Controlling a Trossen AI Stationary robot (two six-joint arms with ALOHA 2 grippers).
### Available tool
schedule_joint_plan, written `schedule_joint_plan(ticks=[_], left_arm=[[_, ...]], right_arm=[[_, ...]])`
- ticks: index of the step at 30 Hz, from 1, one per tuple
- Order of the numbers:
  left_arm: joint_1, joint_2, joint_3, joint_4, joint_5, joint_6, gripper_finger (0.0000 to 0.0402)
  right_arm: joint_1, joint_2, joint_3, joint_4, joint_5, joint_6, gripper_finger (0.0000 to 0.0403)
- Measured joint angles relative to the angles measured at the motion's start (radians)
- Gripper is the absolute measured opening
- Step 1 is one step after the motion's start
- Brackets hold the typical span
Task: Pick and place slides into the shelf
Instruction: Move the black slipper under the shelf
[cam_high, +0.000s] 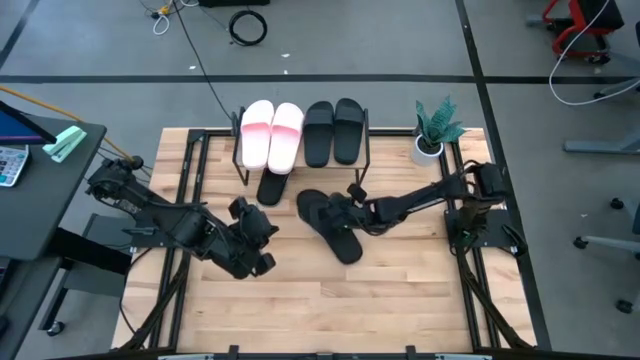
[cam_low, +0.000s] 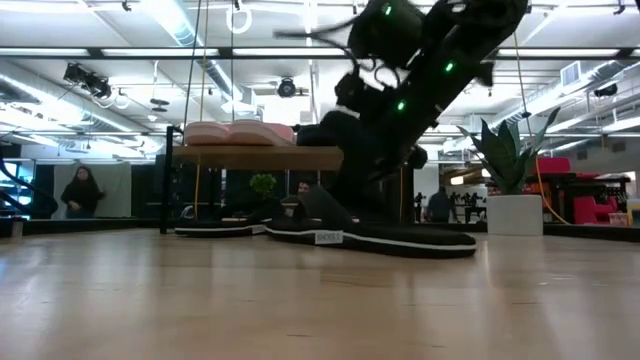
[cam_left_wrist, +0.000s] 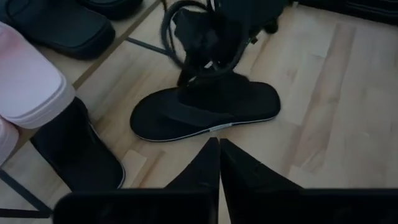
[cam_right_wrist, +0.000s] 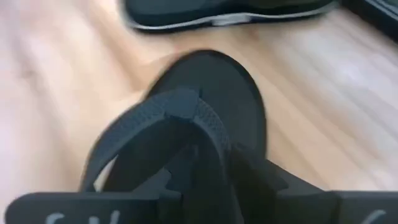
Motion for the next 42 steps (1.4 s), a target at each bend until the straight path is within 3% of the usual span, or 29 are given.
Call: schedule_joint_plan(ticks=[6, 12, 17, 20, 26, 31, 42], left_arm=[[-0.038, 0.007, -0.013, 0.023, -0.001, 0.0, 0.0005], [-0.055, 0.008, -0.08, 0.043, -0.001, -0.054, 0.0025], [-0.056, 0.008, -0.133, 0.039, 0.001, -0.131, 0.0028], [-0.063, 0.008, -0.135, 0.084, 0.0, -0.129, 0.002], [-0.068, 0.008, -0.134, 0.237, 0.0, -0.002, 0.0005], [-0.067, 0.008, -0.134, 0.249, 0.0, 0.011, 0.0014], [-0.067, 0.008, -0.134, 0.243, 0.0, 0.01, 0.0008]], right_arm=[[0.131, -0.099, 0.0, -0.121, -0.006, 0.001, 0.0076], [0.264, -0.202, 0.0, -0.268, -0.004, 0.122, 0.0051], [0.353, -0.213, -0.004, -0.335, -0.081, 0.164, 0.0015], [0.389, -0.193, -0.023, -0.348, -0.069, 0.159, 0.0006], [0.387, -0.117, -0.026, -0.33, -0.07, 0.202, 0.0004], [0.361, -0.03, -0.026, -0.27, -0.151, 0.19, 0.0003], [0.268, 0.025, -0.025, -0.123, -0.149, 0.121, 0.0002]])
